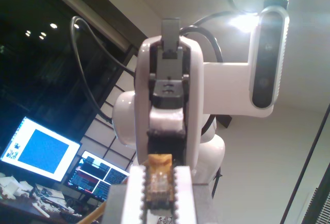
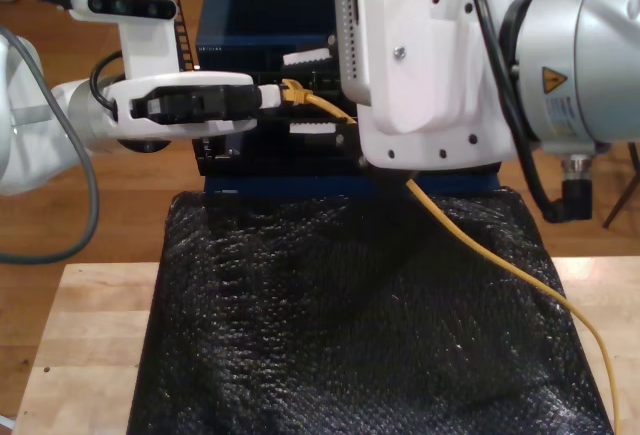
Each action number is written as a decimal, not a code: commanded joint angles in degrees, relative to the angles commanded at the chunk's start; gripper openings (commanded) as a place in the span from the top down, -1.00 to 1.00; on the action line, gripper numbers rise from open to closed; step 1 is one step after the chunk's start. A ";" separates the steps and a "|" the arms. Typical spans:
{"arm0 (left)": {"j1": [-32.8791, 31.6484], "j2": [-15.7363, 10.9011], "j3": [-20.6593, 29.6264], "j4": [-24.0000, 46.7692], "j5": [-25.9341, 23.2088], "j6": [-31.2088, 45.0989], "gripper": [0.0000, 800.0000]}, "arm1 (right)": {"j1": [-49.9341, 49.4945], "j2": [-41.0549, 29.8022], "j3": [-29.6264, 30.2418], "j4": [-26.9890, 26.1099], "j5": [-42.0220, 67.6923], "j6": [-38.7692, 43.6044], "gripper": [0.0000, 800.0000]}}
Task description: Grab the cable and plug it in
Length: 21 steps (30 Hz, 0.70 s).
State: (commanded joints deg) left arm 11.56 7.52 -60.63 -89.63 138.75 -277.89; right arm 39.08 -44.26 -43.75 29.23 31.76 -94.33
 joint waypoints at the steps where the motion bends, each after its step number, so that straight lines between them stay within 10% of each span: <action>1: 0.00 0.00 0.00 0.00 0.00 0.00 0.93 | 0.00 0.00 0.09 0.00 0.00 0.00 0.10; 21: -0.09 0.00 0.00 0.00 0.09 0.00 0.93 | 0.00 0.09 0.44 0.26 -0.09 0.00 0.45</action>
State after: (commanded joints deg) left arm 11.47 7.52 -60.63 -89.63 138.84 -277.89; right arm 39.08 -44.18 -43.31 29.49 31.67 -94.33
